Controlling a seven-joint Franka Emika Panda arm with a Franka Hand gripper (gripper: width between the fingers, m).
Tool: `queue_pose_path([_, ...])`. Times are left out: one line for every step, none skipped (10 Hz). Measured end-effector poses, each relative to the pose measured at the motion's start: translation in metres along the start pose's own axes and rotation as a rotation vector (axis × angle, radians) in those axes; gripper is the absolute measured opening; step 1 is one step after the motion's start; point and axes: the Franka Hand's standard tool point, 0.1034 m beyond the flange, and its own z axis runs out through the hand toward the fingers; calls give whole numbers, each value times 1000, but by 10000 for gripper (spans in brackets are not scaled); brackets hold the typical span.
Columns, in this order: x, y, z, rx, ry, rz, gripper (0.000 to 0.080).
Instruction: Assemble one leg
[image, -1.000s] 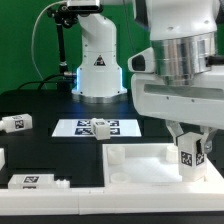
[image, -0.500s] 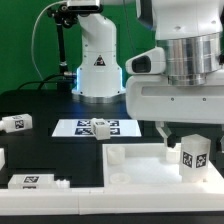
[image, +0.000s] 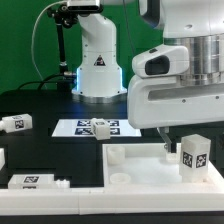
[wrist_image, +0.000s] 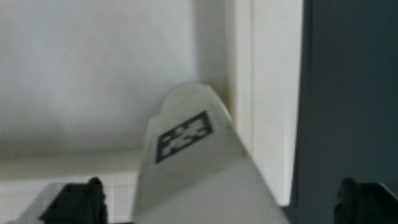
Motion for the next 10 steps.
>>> queue_pose_path([1, 5, 1, -9, -16, -198, 649])
queue_pose_path([2, 7, 1, -16, -17, -324, 649])
queue_pose_path([1, 7, 1, -14, -16, -286, 649])
queue_pose_path([1, 7, 1, -15, -16, -275, 523])
queue_pose_path([1, 7, 1, -15, -16, -275, 385])
queue_pose_path([1, 7, 1, -15, -16, -243, 285])
queue_pose_path([1, 6, 1, -13, -15, -152, 285])
queue_pose_path([1, 6, 1, -13, -15, -80, 286])
queue_pose_path([1, 6, 1, -13, -14, -23, 286])
queue_pose_path([1, 5, 1, -11, -10, 105, 286])
